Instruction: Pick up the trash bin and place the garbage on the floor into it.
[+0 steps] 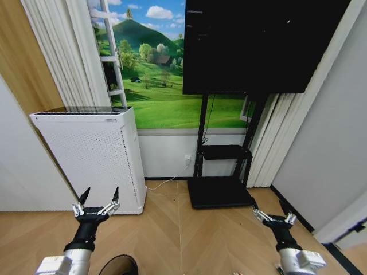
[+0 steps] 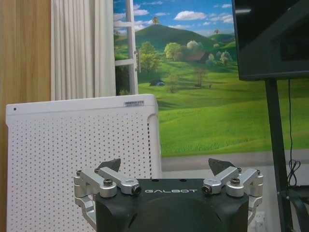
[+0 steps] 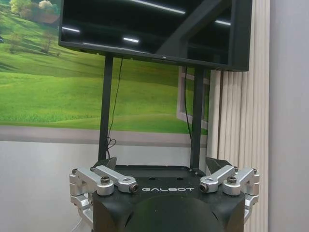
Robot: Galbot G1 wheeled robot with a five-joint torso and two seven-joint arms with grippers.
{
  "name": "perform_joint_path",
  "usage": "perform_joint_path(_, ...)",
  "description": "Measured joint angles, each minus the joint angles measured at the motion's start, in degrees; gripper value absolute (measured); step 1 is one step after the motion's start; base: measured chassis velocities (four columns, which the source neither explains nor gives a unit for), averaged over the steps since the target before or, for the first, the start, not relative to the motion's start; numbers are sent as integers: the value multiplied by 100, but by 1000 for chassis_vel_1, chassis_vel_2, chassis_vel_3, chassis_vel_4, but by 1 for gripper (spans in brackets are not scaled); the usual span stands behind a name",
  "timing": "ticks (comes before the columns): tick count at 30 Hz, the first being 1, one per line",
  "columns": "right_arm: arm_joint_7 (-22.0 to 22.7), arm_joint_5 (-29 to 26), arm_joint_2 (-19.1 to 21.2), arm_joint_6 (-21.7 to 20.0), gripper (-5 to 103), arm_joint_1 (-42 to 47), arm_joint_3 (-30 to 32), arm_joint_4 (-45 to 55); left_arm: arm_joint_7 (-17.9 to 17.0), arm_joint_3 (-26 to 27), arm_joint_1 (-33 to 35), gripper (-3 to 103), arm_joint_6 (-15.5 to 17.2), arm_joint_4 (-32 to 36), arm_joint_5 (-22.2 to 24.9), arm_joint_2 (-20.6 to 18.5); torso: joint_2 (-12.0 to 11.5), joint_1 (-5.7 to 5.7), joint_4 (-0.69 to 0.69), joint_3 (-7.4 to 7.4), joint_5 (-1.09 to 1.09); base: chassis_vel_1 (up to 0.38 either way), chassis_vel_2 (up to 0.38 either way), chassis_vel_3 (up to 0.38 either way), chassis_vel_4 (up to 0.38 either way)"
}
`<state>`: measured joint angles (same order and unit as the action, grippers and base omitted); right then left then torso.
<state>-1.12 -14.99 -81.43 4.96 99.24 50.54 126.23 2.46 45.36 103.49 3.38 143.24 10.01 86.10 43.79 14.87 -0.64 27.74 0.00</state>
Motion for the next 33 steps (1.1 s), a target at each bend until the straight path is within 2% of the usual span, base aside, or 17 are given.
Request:
perform_joint_path(6, -111, -8, 0, 62, 100, -38, -2, -64, -134, 380, 299, 99, 184, 0, 187, -34, 0, 1, 0, 1, -1, 0, 0, 0, 0)
perform_joint_path(9, -122, -25, -13, 105, 100, -125, 10, -228, -342, 884, 690, 99, 328, 0, 632, -11, 0, 1, 1, 1, 0, 0, 0, 0, 0)
perform_joint_path(10, -122, -25, -13, 105, 100, -125, 10, -228, -342, 884, 690, 99, 328, 0, 632, -11, 0, 1, 1, 1, 0, 0, 0, 0, 0)
perform_joint_path(12, -137, -43, -16, 141, 100, -191, 15, -358, -369, 1172, 971, 99, 335, -63, 1043, -31, 0, 1, 1, 0, 1, 0, 0, 0, 0)
perform_joint_path(13, -137, -43, -16, 141, 100, -191, 15, -358, -369, 1172, 971, 99, 335, -63, 1043, -31, 0, 1, 1, 0, 1, 0, 0, 0, 0)
perform_joint_path(16, -147, -82, 4, 158, 100, -308, 9, -529, -417, 1382, 1187, 103, 346, -631, 1616, -142, 0, 1, 1, 0, -1, 0, 0, 0, 0)
perform_joint_path(17, -147, -82, 4, 158, 100, -308, 9, -529, -417, 1382, 1187, 103, 346, -631, 1616, -142, 0, 1, 1, 0, -1, 0, 0, 0, 0)
perform_joint_path(18, -148, -91, 10, 161, 100, -340, -2, -569, -475, 1396, 1191, 103, 283, -861, 1725, -166, 0, 1, 0, 1, -2, 0, 0, 0, 0)
perform_joint_path(19, -147, -107, 17, 166, 100, -380, -20, -611, -516, 1418, 1182, 99, 12, -1175, 1786, -167, 0, 1, 1, 1, -3, 0, 0, 0, 0)
perform_joint_path(23, -143, -163, 12, 254, 100, -397, -56, -652, -420, 1424, 1163, 99, -447, -1182, 1704, -85, 0, 1, 1, 1, 0, 0, 0, 0, 0)
perform_joint_path(24, -143, -163, 12, 254, 100, -397, -56, -652, -420, 1424, 1163, 99, -447, -1182, 1704, -85, 0, 1, 1, 1, 0, 0, 0, 0, 0)
perform_joint_path(26, -143, -200, 9, 345, 100, -406, -56, -679, -44, 1421, 1109, 96, -908, -977, 1605, -22, 0, 1, 0, 1, 1, 0, 0, 0, 0)
perform_joint_path(27, -143, -200, 9, 345, 100, -406, -56, -679, -44, 1421, 1109, 96, -908, -977, 1605, -22, 0, 1, 0, 1, 1, 0, 0, 0, 0)
perform_joint_path(30, -147, -288, 22, 406, 100, -384, -3, -696, 393, 1482, 1025, 100, -1488, -647, 1086, 44, 0, 2, 0, 1, 1, 0, 0, 0, 0)
perform_joint_path(31, -147, -288, 22, 406, 100, -384, -3, -696, 393, 1482, 1025, 100, -1488, -647, 1086, 44, 0, 2, 0, 1, 1, 0, 0, 0, 0)
perform_joint_path(33, -175, -314, 19, 470, 100, -349, 29, -703, 476, 1479, 1002, 99, -1633, -450, 779, 73, 0, 1, -1, 1, 1, 0, 0, 0, 0)
